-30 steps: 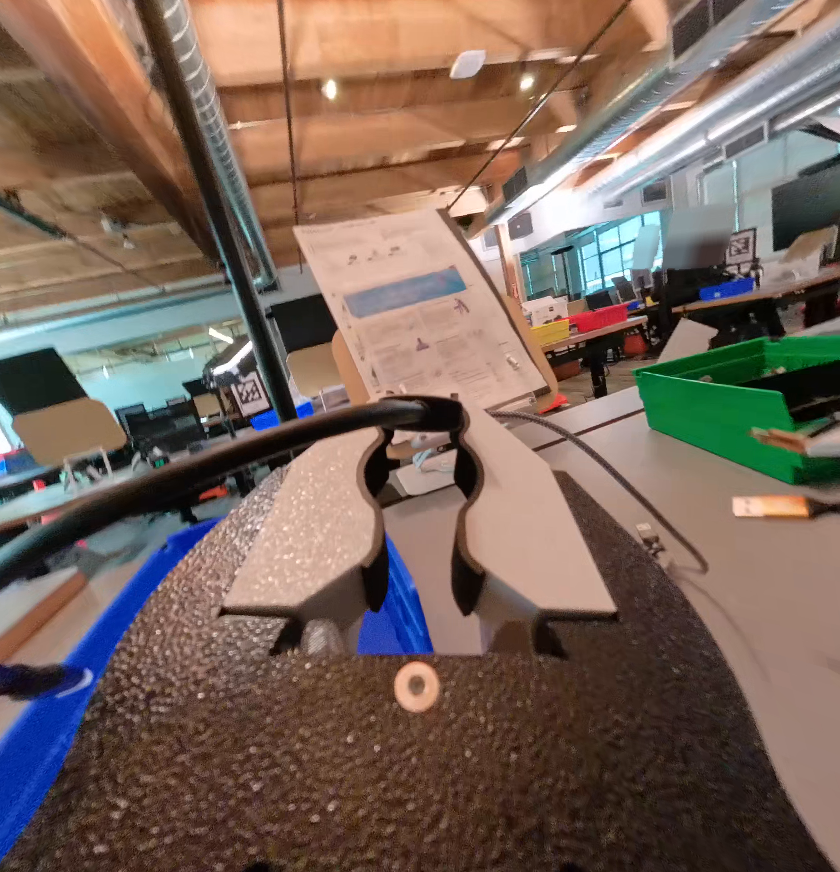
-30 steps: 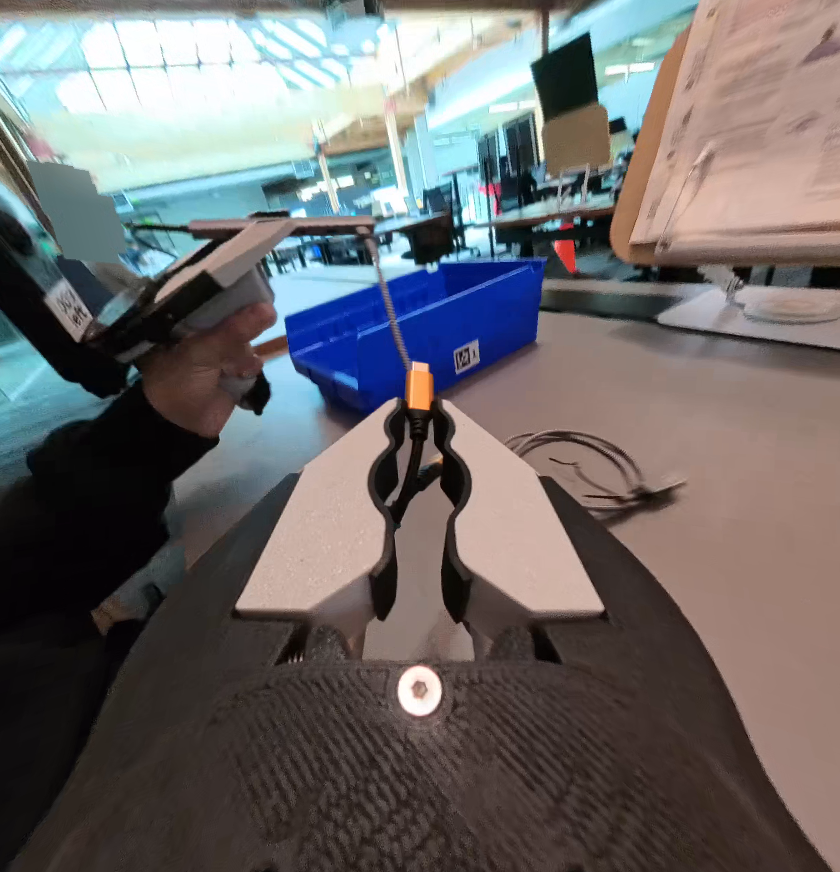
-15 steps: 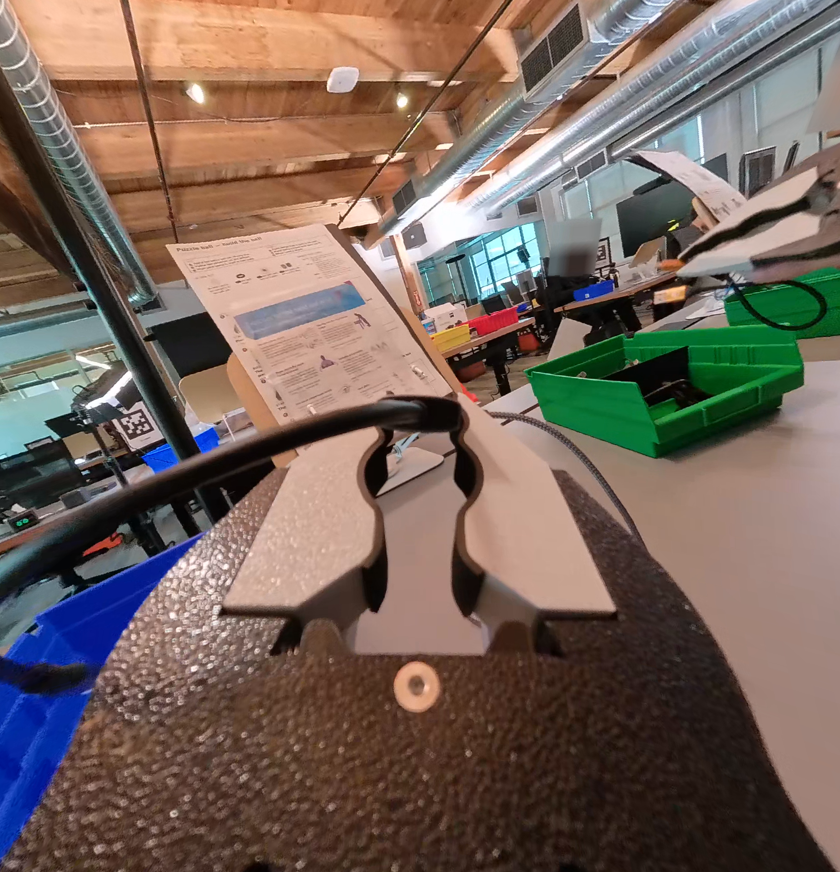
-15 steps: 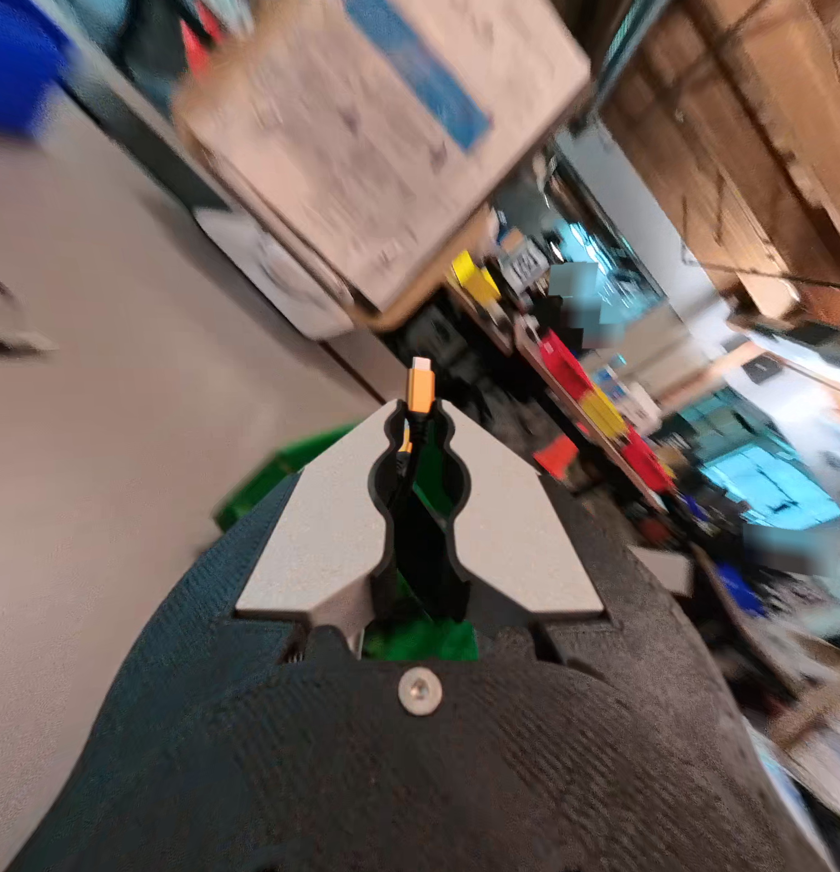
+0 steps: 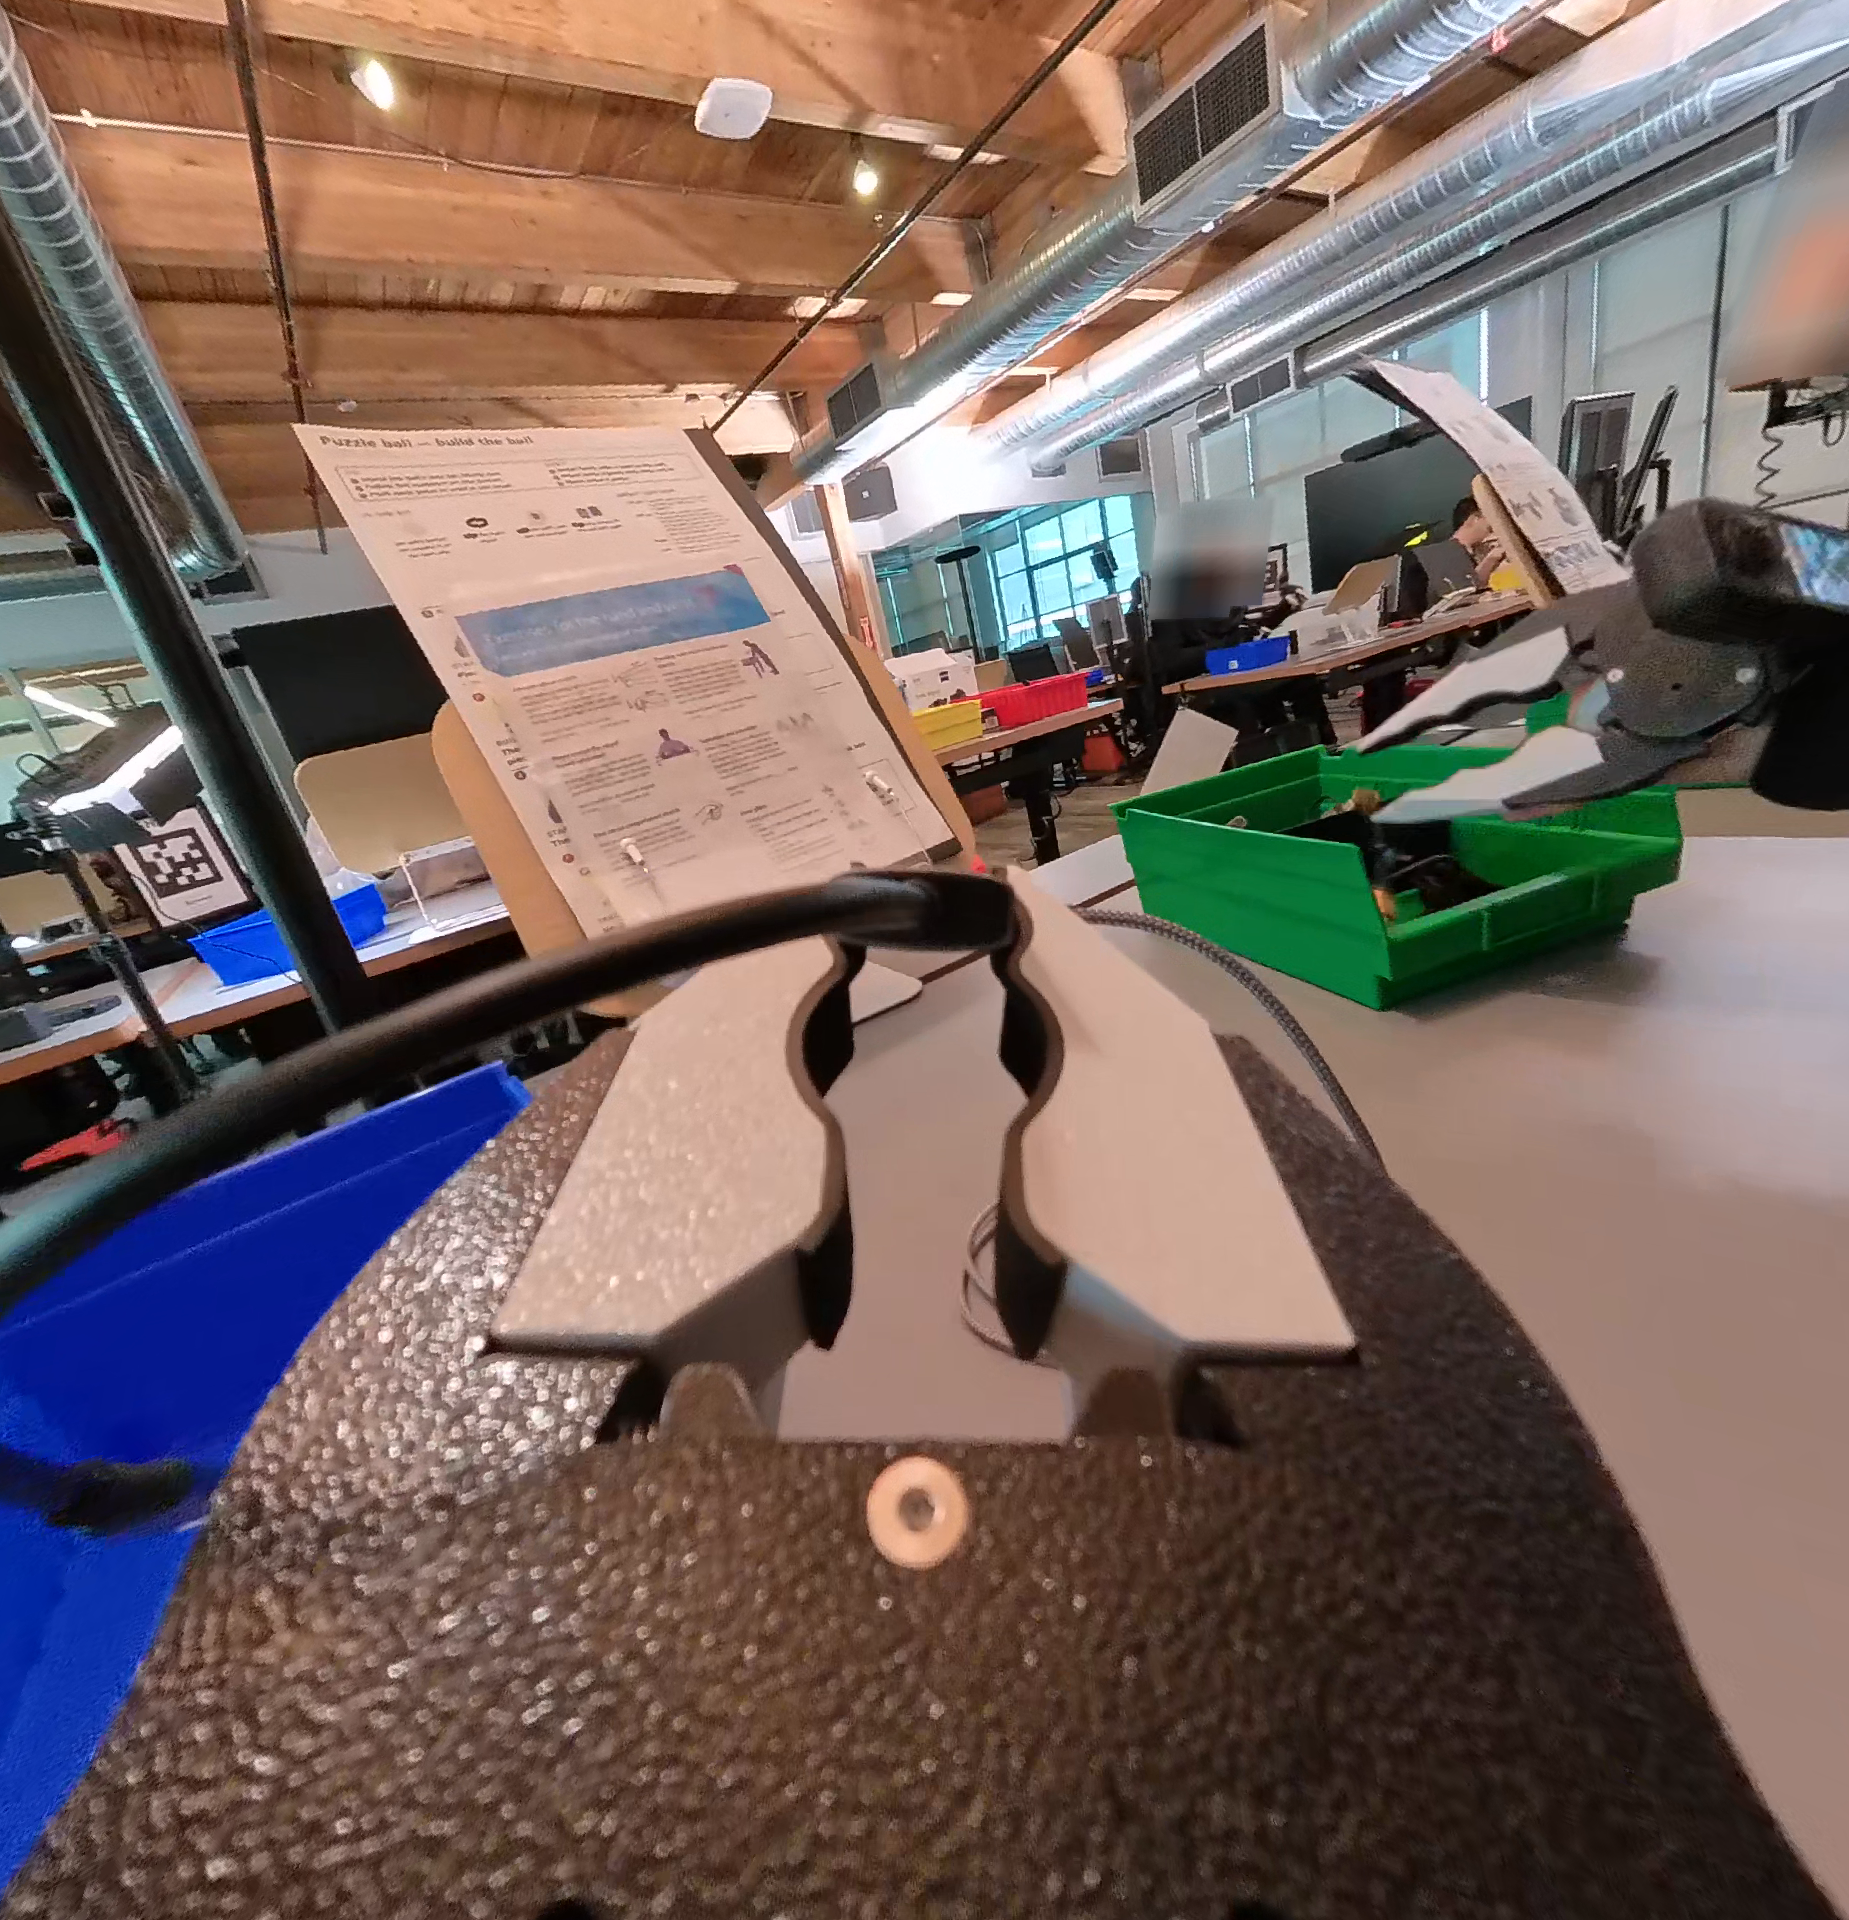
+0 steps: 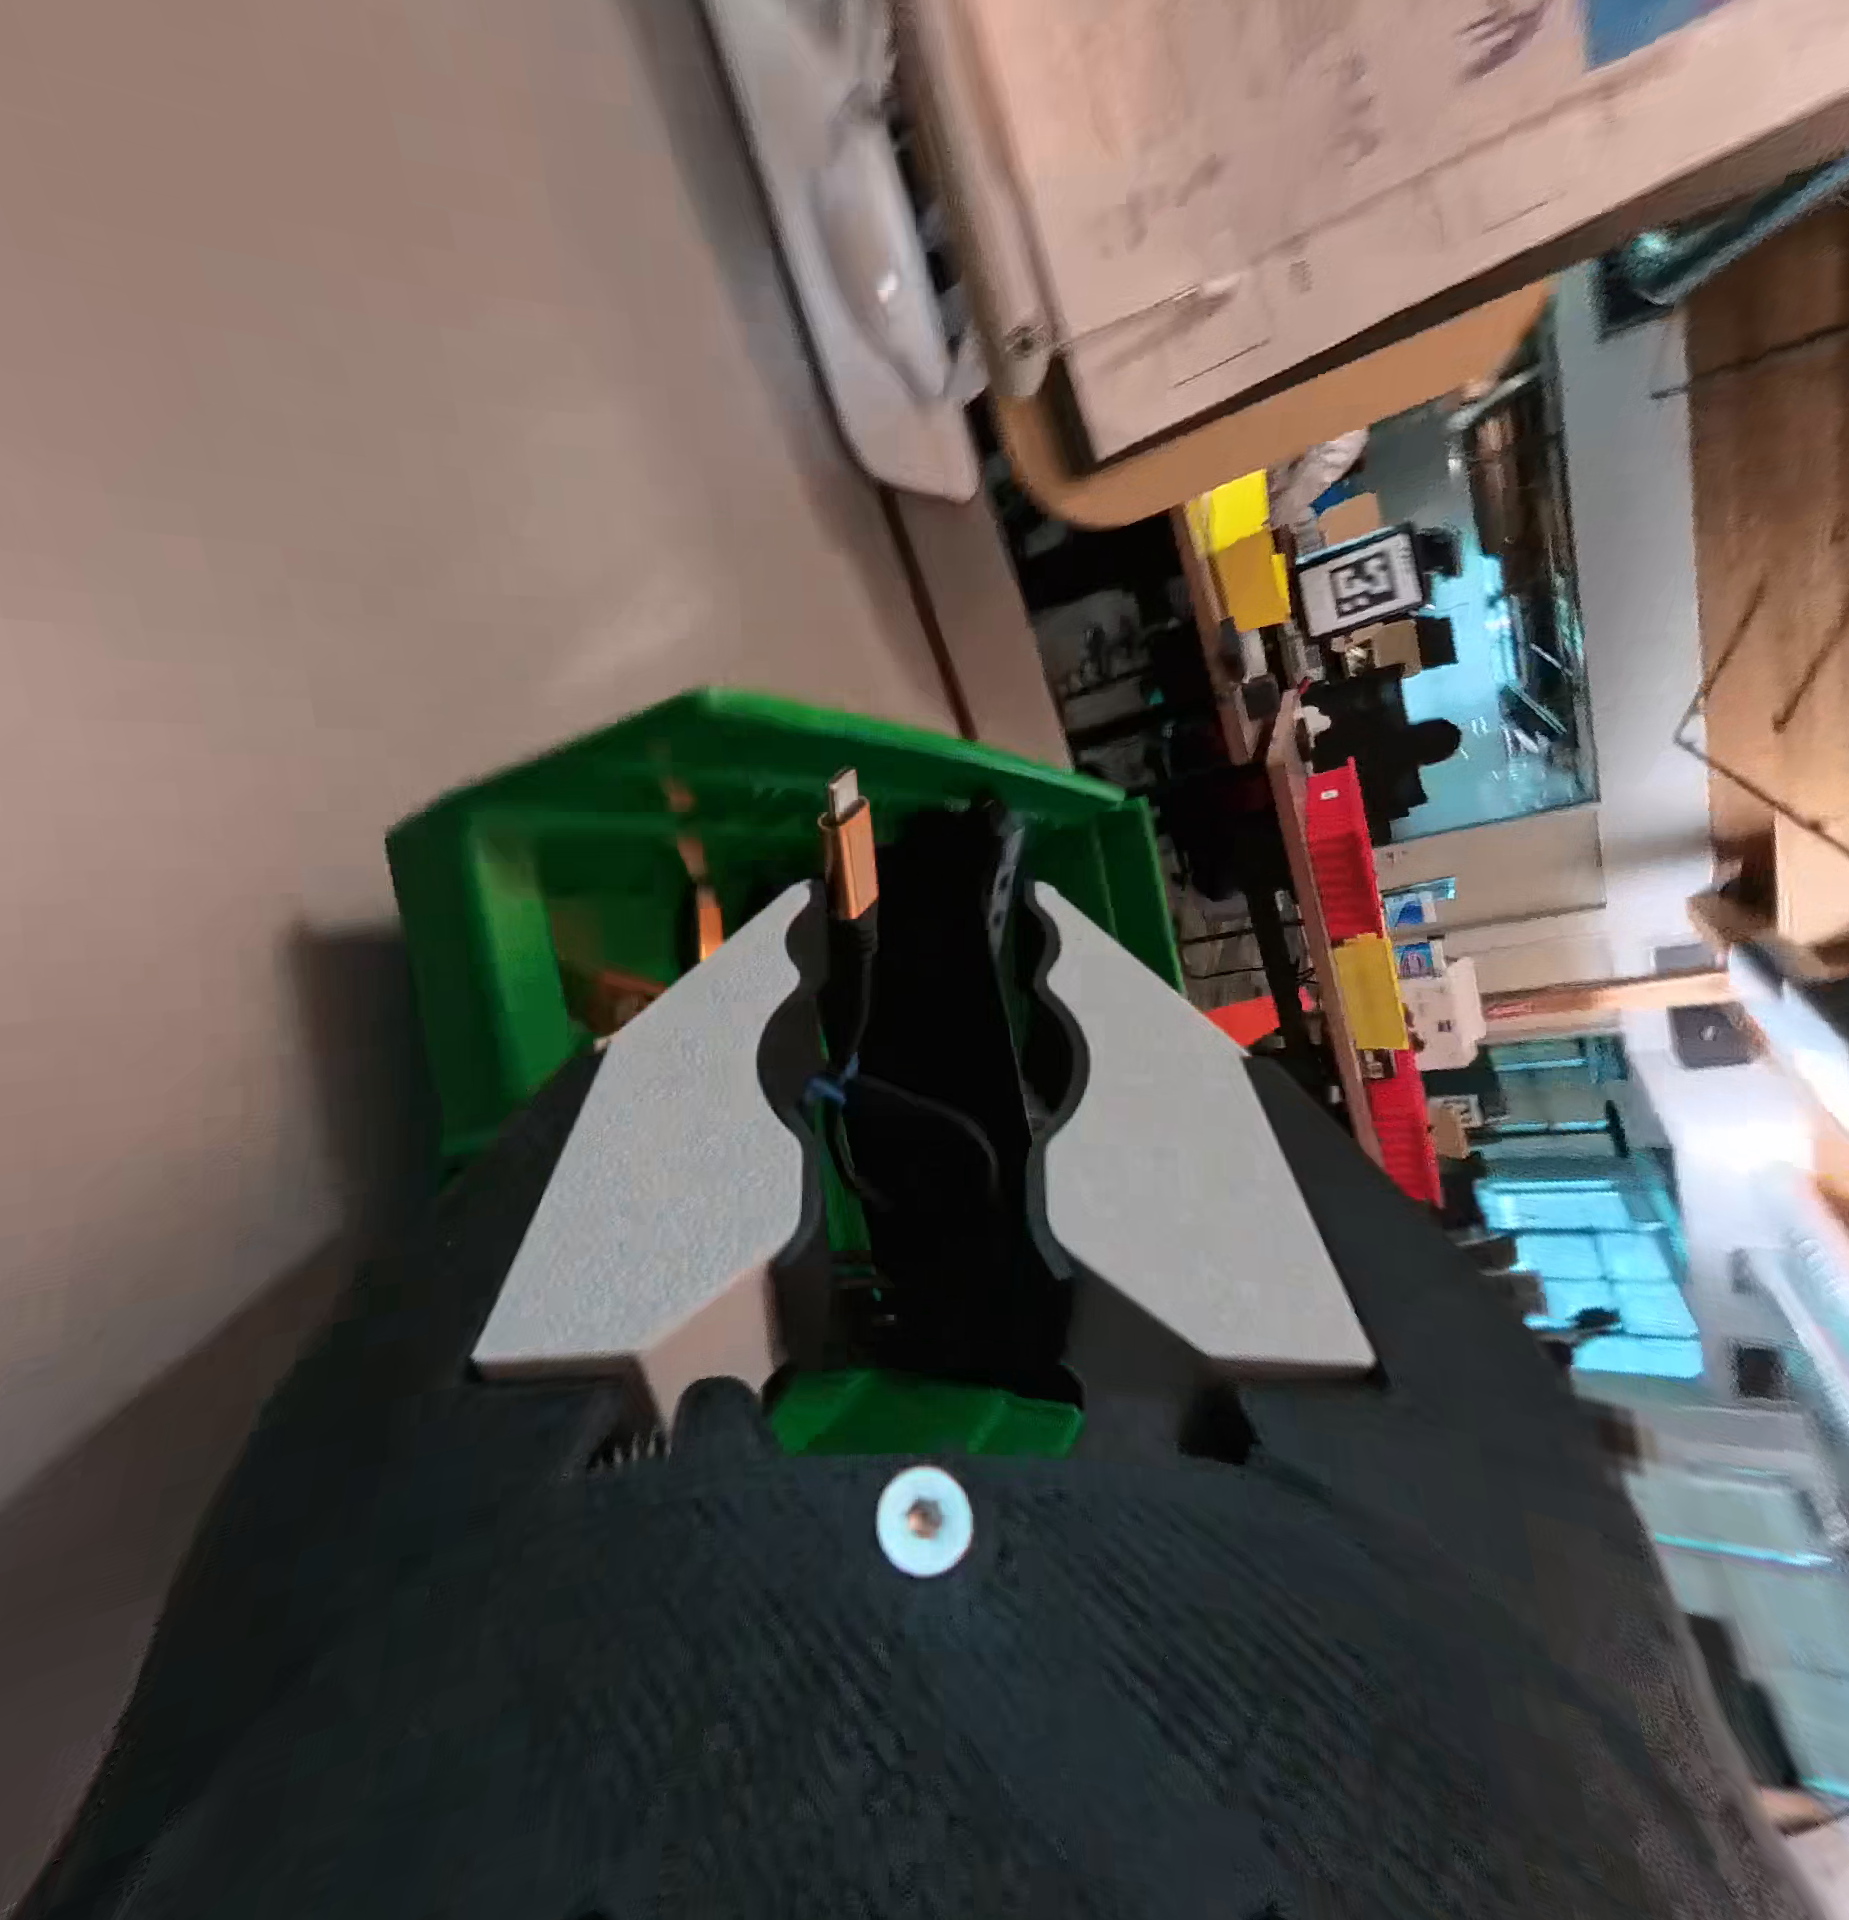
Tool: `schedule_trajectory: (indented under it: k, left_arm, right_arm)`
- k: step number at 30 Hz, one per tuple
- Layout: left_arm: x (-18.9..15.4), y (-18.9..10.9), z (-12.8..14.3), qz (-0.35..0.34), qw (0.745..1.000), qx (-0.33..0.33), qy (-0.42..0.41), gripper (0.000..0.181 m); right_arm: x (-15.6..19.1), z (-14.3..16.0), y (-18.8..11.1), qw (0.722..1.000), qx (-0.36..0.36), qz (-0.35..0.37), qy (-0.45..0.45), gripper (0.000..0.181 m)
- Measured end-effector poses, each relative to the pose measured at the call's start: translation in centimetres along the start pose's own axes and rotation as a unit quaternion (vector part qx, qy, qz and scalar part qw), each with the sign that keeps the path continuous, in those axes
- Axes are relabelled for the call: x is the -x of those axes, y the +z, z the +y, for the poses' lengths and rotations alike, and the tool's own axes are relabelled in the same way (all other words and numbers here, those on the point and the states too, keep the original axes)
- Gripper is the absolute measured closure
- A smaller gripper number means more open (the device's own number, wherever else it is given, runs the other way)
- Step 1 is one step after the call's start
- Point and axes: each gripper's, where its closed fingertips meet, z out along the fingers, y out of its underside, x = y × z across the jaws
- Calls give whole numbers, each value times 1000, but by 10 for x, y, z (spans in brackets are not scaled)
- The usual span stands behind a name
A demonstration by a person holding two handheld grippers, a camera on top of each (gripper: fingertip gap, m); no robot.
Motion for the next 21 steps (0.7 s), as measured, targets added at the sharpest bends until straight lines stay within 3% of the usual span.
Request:
schedule_trajectory:
  k: [5, 10, 12, 14, 18, 20, 21]
  left_arm:
    - [-7, 4, 8, 17, 1000, 10, -13, 160]
    - [-12, 5, 11, 28, 999, 11, -32, 160]
    - [-12, 5, 11, 29, 999, 12, -26, 160]
    - [-13, 6, 12, 30, 999, 14, -25, 160]
    - [-16, 7, 16, 38, 999, 15, -36, 160]
    - [-19, 7, 15, 50, 998, 10, -42, 160]
    - [-22, 7, 14, 60, 997, 6, -45, 160]
  right_arm:
    - [-9, -31, -19, 992, -12, 23, 124, 143]
    - [9, 2, -7, 988, 82, -24, 125, 142]
    - [7, 12, -9, 984, 109, -1, 141, 141]
    - [2, 7, -14, 981, 90, 30, 171, 143]
    - [20, -5, -22, 962, 62, -4, 267, 143]
    - [33, -42, -31, 949, -10, -46, 312, 141]
    - [38, -71, -39, 929, -69, -72, 357, 141]
